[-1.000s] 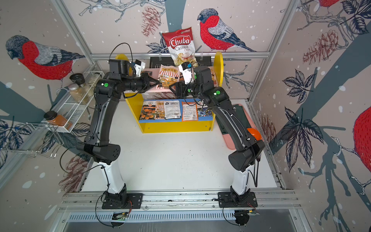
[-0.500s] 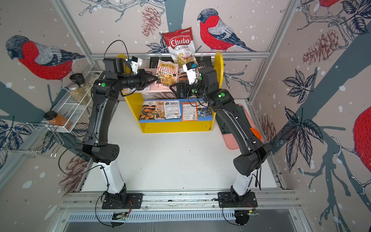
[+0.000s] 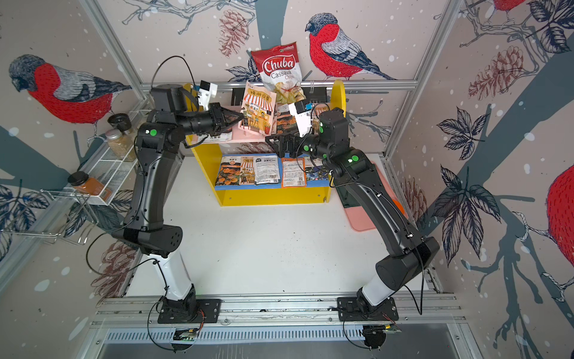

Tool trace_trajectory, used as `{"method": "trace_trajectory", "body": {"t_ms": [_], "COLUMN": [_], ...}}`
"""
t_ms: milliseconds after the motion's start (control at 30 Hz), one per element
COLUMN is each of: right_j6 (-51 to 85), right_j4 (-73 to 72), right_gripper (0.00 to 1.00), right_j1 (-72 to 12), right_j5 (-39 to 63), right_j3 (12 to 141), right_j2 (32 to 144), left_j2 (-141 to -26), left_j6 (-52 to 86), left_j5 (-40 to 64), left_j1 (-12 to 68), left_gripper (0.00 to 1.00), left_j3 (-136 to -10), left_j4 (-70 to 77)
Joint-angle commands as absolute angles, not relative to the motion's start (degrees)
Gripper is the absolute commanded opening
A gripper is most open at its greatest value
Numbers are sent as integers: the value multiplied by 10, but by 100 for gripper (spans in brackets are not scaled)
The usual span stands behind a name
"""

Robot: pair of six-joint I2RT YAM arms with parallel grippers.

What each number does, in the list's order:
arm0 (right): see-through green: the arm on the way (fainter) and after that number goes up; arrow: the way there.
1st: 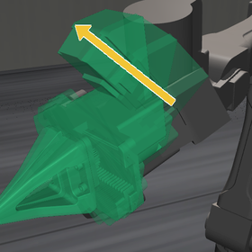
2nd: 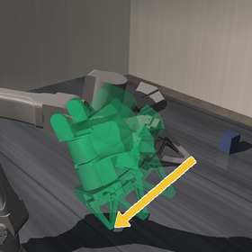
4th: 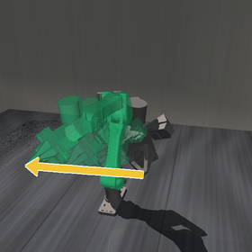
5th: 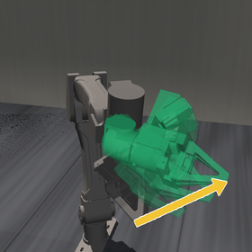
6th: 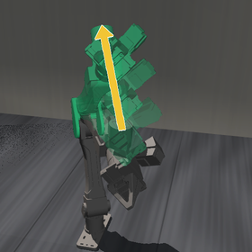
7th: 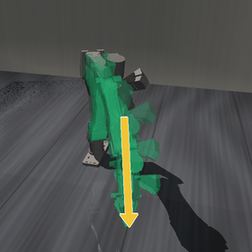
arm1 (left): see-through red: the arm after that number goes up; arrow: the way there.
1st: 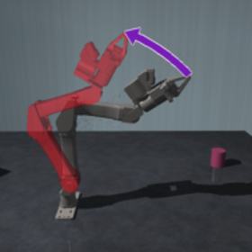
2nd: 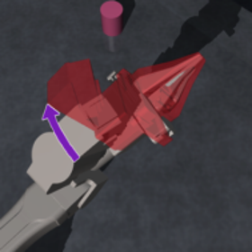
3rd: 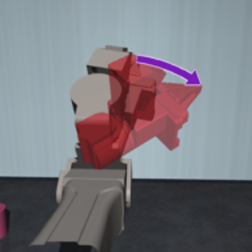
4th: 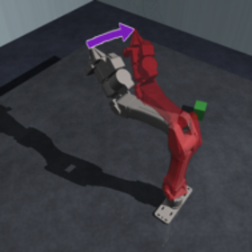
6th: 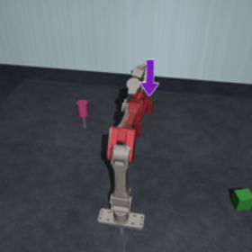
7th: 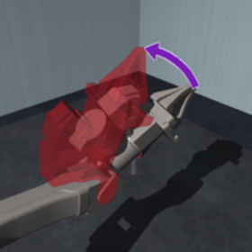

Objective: Take the seed bag off the shelf
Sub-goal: Pick up the seed packet from the shelf, then place the seed packet at the center of the board.

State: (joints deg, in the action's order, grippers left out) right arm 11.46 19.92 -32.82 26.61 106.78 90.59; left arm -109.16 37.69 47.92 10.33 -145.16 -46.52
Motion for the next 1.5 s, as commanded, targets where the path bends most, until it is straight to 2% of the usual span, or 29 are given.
{"method": "trace_trajectory", "body": {"t_ms": [0,233,400,567,800,1100,1367,1467], "right_j6": [104,111,112,144,206,205,177,147], "right_j4": [159,123,102,66,-11,-27,-11,27], "right_gripper": [100,100,100,100,97,97,100,100], "right_j1": [-324,-310,-304,-288,-301,-375,-380,-385], "right_j5": [277,285,309,404,518,471,410,353], "right_j3": [1047,989,954,912,827,747,682,674], "right_j2": [888,853,829,809,770,743,699,689], "left_j2": [-1073,-1019,-962,-835,-722,-613,-542,-526], "left_j6": [387,381,358,390,384,367,352,351], "left_j5": [499,494,480,513,508,481,447,441], "left_j1": [103,105,118,122,122,122,122,119], "left_gripper": [0,0,0,0,0,0,0,0], "left_j3": [-1456,-1423,-1357,-1119,-968,-809,-644,-589], "left_j4": [-428,-438,-456,-313,-281,-286,-275,-251]}}
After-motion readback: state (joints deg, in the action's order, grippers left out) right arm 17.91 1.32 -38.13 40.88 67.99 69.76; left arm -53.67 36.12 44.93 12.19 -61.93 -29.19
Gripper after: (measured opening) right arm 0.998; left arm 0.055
